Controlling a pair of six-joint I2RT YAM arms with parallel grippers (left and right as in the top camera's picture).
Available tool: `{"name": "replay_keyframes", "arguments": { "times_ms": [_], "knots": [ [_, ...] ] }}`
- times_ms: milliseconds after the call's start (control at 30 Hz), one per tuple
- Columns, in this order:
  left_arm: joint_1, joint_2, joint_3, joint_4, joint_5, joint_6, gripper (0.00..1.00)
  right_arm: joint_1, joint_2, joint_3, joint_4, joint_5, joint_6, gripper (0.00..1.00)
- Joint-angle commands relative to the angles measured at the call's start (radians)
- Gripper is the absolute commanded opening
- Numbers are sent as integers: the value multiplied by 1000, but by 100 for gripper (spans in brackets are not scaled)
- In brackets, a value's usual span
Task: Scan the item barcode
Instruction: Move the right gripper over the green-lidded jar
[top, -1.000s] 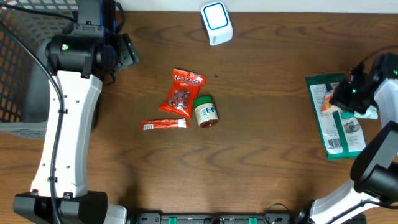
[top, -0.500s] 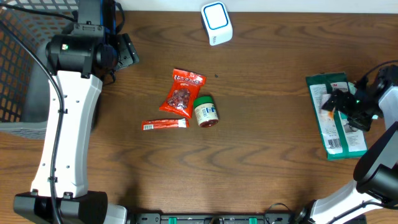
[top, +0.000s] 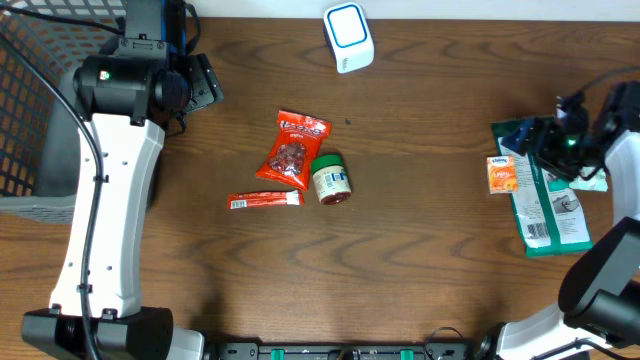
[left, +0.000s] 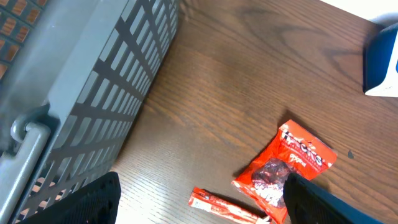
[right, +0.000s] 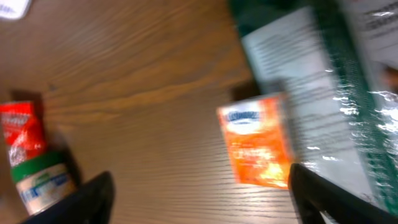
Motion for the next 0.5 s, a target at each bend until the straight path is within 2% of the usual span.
{"name": "replay_keyframes", "arguments": {
  "times_ms": [0,100,300,467],
  "knots": [
    [3,-20,6,-3,-9,6,84,66,-9,11,-9,-45,-30,77],
    [3,-20,6,-3,-9,6,84,138,-9,11,-8,-46,-30,73],
    [3,-20,6,-3,-9,6,84,349,-9,11,37,-30,-27,76],
    [3,-20,6,-3,-9,6,84,578,-9,60,62,151,109,77]
  ]
}}
